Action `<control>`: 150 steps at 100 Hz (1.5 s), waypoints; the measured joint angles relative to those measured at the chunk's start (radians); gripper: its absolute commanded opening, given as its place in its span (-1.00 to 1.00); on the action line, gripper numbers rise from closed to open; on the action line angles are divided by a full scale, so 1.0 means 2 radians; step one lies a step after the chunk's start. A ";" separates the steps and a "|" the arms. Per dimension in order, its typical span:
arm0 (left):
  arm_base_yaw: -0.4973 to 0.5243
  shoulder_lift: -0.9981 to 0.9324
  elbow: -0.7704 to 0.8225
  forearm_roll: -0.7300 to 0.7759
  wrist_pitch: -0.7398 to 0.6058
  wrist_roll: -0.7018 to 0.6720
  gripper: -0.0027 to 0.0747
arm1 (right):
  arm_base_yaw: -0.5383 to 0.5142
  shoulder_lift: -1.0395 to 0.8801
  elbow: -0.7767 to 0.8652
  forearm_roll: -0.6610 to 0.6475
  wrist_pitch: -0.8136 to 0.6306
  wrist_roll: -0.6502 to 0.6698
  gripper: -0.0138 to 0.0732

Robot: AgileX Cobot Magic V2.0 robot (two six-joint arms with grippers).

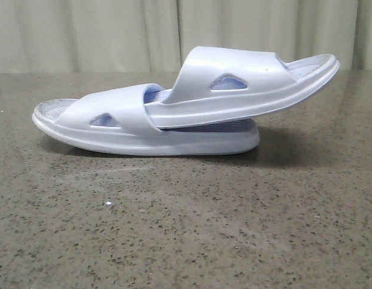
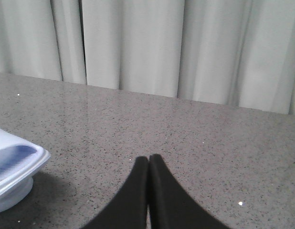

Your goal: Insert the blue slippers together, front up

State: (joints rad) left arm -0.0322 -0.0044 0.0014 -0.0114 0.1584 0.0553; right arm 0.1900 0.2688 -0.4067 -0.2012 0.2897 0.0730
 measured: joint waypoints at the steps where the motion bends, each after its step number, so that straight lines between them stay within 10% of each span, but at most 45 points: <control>1: 0.000 0.000 0.000 0.000 0.000 0.000 -0.89 | 0.000 0.000 0.000 -0.001 0.000 0.000 -0.93; 81: 0.000 0.000 0.000 0.000 0.000 0.000 -0.89 | -0.078 -0.139 0.208 0.061 -0.102 0.000 -0.93; 150: 0.000 0.000 0.000 0.000 0.000 0.000 -0.89 | -0.078 -0.139 0.209 0.077 -0.132 0.001 -0.93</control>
State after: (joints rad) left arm -0.0322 -0.0044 0.0014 -0.0114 0.1584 0.0553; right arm 0.0338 -0.0091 0.0111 -0.0464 0.0263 0.0748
